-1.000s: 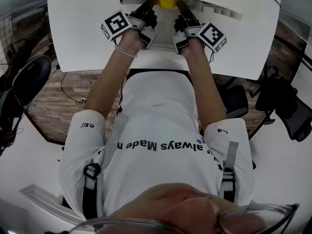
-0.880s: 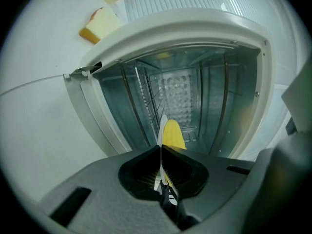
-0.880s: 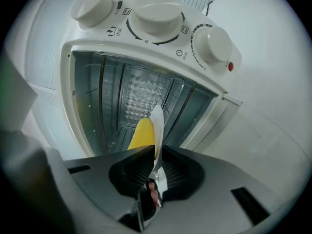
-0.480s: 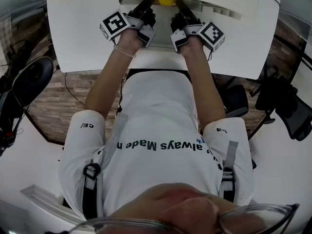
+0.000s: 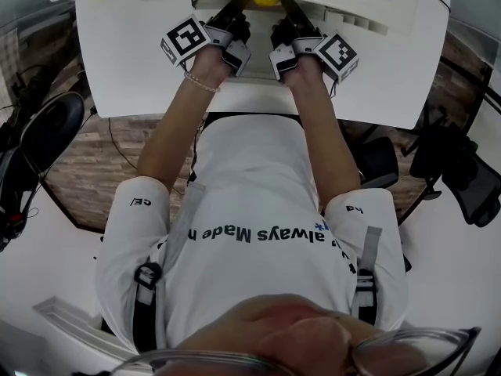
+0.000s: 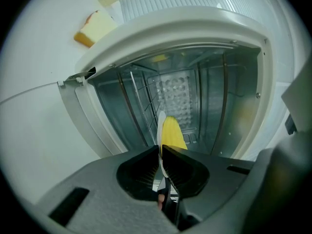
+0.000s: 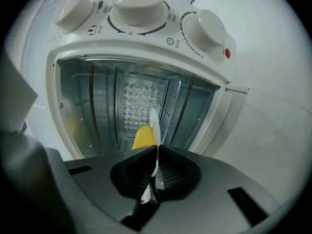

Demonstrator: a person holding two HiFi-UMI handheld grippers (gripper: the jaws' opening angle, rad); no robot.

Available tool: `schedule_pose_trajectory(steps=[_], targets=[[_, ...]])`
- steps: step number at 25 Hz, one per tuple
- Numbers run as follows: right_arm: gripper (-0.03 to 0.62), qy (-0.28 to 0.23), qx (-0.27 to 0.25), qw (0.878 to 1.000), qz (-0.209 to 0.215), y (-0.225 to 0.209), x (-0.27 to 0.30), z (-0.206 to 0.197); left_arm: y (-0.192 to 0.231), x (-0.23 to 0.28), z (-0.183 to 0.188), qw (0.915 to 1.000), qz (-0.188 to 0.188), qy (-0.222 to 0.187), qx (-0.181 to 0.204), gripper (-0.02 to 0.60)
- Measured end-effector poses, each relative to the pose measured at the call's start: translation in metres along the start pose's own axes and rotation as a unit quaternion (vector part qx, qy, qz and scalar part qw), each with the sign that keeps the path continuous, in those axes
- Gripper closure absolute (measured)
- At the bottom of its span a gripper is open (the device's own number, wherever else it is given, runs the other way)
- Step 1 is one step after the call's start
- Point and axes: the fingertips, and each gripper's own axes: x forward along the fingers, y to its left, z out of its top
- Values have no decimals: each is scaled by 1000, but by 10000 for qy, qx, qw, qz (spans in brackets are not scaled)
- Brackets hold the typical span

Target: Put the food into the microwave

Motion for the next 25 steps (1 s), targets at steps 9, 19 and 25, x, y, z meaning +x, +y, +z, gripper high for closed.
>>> schedule_pose_trajectory(steps=[9, 19, 25], targets=[[574, -52, -49, 10000, 8, 0, 5, 2, 1, 4, 4, 9999, -4, -96, -106, 563], [572, 57, -160, 9998, -55, 1, 7, 1, -2, 3, 6, 9999, -24, -152, -64, 563], [546, 100, -341, 9993, -99, 0, -2, 8, -7, 0, 5, 9998, -29, -165, 94, 508]])
